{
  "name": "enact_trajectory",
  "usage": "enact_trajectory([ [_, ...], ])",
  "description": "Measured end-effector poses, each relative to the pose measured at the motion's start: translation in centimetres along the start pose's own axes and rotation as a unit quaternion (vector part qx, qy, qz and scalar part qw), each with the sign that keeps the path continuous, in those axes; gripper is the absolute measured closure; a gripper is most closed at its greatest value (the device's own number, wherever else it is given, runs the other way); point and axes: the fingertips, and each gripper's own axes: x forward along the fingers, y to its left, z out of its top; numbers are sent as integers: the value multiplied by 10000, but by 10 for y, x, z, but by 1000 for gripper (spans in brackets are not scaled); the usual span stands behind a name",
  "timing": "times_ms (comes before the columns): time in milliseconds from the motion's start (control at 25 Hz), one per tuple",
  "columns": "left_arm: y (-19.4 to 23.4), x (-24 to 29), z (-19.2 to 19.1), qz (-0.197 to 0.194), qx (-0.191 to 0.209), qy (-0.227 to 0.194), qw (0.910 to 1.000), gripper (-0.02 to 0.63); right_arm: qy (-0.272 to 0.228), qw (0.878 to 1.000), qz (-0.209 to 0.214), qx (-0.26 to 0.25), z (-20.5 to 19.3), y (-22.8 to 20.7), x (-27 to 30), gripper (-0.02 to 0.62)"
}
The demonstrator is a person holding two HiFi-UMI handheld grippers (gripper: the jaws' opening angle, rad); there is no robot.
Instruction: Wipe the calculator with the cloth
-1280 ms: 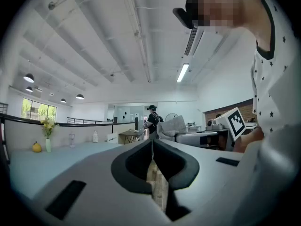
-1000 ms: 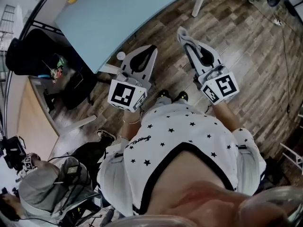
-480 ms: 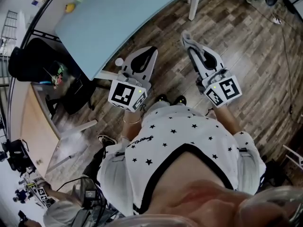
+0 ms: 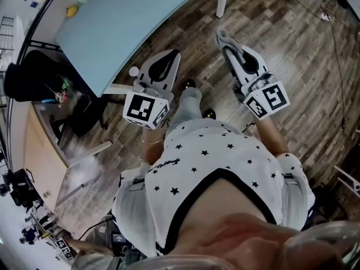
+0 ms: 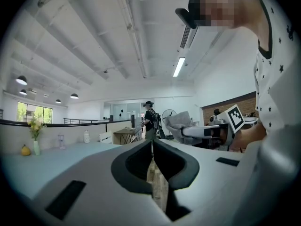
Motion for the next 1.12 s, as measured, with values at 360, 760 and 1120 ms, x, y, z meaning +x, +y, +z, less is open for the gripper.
enact_trajectory([
  [360, 56, 39, -8, 72, 11, -137, 9999, 571, 46, 9999, -116, -109, -2, -35, 47, 549],
  [760, 133, 95, -6, -5, -26, -187, 9998, 571, 283, 9995, -99, 21, -9, -81, 141, 549],
  [1120, 217, 118, -8, 160, -172, -216, 9995, 571, 541, 9984, -90, 101, -22, -108, 231, 551],
])
